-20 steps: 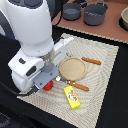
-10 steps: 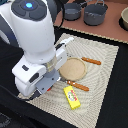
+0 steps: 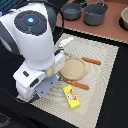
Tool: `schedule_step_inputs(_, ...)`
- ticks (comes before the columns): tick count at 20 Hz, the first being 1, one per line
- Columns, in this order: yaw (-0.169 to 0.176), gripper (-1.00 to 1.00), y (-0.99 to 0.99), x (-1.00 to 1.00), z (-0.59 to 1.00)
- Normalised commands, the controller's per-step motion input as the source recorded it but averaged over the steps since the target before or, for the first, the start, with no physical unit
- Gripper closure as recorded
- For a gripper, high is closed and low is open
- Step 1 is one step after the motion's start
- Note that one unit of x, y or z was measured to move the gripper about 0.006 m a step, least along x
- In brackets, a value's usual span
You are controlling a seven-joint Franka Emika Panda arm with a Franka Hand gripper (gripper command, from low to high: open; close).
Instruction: Interact with the objects in diverse but meaningful ways.
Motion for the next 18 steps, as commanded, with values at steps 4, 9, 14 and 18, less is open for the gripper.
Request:
schedule_step_inputs(4,0.000,1.00,-0.05,0.26,0.03)
schedule_step_inputs(9,0.021,1.00,0.27,0.48,0.79)
schedule_step_inputs(14,0.063,1.00,0.72,0.52,0.98)
schedule_step_inputs(18,0.092,1.00,0.85,0.40,0.69)
